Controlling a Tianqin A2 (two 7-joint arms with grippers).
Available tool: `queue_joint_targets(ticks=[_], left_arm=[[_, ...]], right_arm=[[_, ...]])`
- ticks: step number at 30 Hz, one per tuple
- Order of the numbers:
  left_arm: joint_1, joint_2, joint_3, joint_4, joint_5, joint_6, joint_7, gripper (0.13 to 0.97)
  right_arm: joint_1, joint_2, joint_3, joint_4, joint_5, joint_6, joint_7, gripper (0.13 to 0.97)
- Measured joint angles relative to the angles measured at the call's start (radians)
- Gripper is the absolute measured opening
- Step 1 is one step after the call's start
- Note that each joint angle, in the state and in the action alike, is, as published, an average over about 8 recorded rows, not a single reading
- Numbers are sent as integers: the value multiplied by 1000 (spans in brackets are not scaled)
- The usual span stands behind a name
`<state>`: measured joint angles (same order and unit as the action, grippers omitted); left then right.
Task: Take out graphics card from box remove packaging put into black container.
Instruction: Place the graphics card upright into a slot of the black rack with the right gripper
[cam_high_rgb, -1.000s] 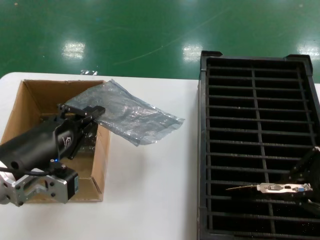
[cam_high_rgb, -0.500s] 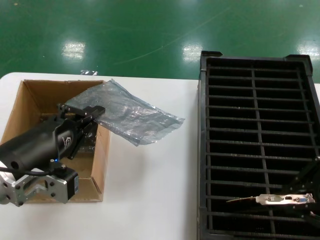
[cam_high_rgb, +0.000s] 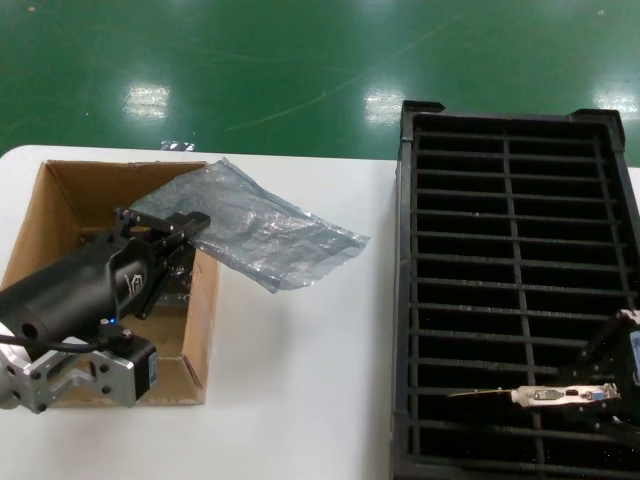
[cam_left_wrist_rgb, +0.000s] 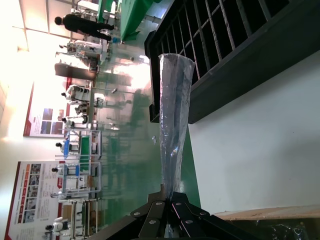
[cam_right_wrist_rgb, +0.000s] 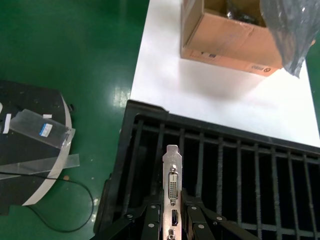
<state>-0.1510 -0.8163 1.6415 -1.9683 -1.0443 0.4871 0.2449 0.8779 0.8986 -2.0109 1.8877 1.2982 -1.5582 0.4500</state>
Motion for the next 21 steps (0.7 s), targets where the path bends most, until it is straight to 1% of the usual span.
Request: queue_joint_targets(ticks=[11, 21], left_arm=[[0, 0, 0, 0, 0, 0, 0, 139], [0, 0, 0, 0, 0, 0, 0, 139]], right_arm=[[56, 1, -64, -16, -2, -10, 6, 188], [62, 29, -68, 12, 25, -11, 15, 188]])
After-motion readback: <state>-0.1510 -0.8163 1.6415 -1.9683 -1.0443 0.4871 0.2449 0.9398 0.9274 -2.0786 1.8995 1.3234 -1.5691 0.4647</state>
